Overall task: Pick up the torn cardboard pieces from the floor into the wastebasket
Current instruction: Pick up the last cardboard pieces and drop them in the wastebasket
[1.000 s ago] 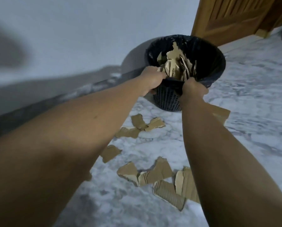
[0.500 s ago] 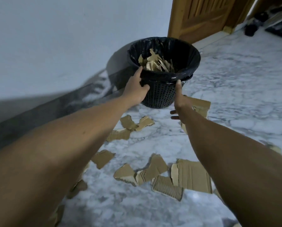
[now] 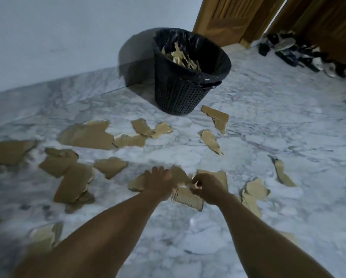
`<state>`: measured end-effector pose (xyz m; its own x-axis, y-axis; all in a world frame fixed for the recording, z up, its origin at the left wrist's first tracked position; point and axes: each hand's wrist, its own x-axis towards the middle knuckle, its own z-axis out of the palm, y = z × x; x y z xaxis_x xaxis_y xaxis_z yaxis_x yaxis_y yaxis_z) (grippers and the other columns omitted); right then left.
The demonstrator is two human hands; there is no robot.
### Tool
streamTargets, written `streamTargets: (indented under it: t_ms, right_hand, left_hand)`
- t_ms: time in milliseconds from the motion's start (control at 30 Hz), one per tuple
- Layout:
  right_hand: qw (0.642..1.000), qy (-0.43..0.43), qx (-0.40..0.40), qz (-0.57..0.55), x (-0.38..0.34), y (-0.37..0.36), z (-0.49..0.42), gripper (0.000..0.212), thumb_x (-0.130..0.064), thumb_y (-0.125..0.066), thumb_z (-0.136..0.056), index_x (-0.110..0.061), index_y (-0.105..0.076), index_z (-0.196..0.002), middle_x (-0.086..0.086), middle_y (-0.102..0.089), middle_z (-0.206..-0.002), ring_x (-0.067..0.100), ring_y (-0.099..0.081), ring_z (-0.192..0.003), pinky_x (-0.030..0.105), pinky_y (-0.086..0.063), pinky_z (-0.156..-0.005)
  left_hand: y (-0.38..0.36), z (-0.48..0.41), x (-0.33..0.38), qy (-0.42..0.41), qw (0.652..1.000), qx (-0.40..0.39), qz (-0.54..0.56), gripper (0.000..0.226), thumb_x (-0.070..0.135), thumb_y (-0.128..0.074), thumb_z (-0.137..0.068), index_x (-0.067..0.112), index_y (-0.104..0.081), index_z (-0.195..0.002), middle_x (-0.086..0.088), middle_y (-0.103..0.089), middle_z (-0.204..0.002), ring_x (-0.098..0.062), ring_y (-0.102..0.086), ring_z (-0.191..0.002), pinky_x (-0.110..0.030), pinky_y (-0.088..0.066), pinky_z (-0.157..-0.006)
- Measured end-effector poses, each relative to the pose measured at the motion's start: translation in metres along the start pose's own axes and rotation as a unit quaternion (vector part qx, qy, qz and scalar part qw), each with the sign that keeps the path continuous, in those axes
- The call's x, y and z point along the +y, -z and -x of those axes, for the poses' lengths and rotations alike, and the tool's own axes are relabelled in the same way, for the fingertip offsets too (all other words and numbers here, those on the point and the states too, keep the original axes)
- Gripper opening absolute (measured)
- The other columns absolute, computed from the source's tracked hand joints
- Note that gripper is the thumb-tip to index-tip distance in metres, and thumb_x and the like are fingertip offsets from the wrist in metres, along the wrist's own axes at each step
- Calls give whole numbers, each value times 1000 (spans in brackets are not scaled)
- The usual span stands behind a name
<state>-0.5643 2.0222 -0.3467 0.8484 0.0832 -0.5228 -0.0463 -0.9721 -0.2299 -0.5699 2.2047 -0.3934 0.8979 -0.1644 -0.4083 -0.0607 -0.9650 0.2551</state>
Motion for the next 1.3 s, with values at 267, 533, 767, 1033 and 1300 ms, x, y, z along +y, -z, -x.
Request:
streamTargets:
  t_ms: [267,533,767,1033,1300]
  right_hand:
    - [995,40,-30,90,-12,-39,-15,78,-43,-86,-71,-21,-48,-135,7,-53,-128,30,-58,-115,39,-51,-87]
    - [973,105,14,207,-40,-42,-23,59,-37,-82,-75,-16,-56,-123,9,-52,-127,31,-42,-124,50,-37,-103]
    - [987,70,-13,-142,-44,-28,-16,17,-28,-78,-79,-13,-71,-80,9,-72,-81,18,-64,-75,32,-48,-69]
    - [969,-217,23,-118,17,6,-24,71,-49,-49,-98,-4,-31,-149,20,-35,-147,39,-36,-133,45,-34,-109]
    - [947,-283,74,-136,16,-19,-16,88,-46,-71,-83,-2,-27,-145,21,-28,-146,40,-31,-134,45,-29,-110]
  left_hand:
    - [25,-7,-34,88,989,-22,119,49,49,-35,-100,15,-49,-133,-13,-46,-139,-36,-38,-130,-53,-29,-102]
    - [2,11,-86,14,997,-73,4,34,51,-48,-92,35,-60,-119,3,-7,-160,-35,-3,-143,-57,-14,-111]
    - [7,19,-82,-58,994,85,-50,19,35,-50,-90,25,-66,-88,2,-59,-100,-26,-44,-113,-45,-33,-87]
    - [-7,23,-86,-81,990,81,-84,24,48,-53,-88,30,-69,-92,4,-52,-107,-24,-47,-105,-45,-33,-87]
    - [-20,39,-110,-22,986,134,-95,30,51,-46,-82,29,-66,-89,1,-56,-111,-26,-47,-97,-40,-32,-74]
